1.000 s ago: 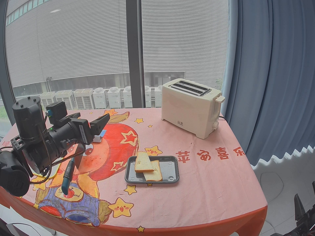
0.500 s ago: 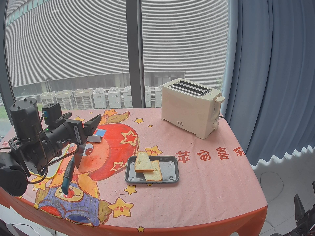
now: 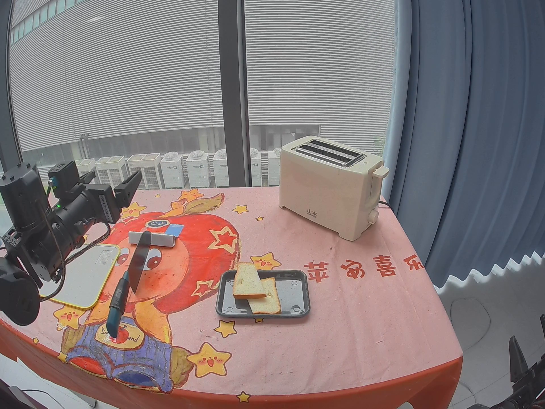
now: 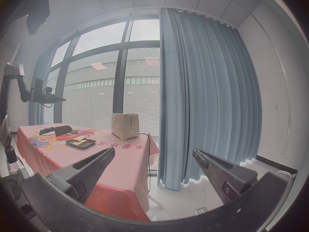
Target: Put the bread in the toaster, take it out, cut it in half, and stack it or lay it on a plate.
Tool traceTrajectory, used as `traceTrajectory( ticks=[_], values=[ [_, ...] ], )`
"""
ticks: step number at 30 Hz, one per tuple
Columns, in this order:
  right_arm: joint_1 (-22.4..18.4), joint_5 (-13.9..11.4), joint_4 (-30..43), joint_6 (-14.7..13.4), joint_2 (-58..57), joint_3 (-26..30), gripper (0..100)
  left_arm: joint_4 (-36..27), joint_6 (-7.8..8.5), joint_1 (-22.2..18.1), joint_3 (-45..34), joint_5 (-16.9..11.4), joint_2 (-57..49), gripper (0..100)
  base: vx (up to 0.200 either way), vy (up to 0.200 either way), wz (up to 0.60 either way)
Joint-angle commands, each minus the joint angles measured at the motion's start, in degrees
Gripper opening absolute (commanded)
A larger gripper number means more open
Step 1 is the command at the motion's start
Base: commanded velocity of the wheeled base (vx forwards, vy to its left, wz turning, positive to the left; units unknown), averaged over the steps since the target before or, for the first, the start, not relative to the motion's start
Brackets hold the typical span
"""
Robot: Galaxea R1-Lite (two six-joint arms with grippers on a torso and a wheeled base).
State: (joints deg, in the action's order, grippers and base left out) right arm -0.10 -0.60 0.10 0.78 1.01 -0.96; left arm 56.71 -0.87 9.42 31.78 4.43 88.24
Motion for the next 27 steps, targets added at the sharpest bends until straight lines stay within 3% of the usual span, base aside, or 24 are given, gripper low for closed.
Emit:
traceTrajectory(
  ticks=[1,11,27],
  values=[
    [0.0,0.0,0.0,0.0,-0.7,1.0,100,0.2,0.16,-3.5,0.0,-2.0,0.9,100,0.0,0.0,0.0],
    [0.0,0.0,0.0,0.0,-0.7,1.0,100,0.2,0.25,-9.4,1.2,-2.3,0.5,100,0.0,0.0,0.0],
    [0.0,0.0,0.0,0.0,-0.7,1.0,100,9.7,0.07,-9.7,0.7,-2.1,2.7,100,0.0,0.0,0.0]
  ],
)
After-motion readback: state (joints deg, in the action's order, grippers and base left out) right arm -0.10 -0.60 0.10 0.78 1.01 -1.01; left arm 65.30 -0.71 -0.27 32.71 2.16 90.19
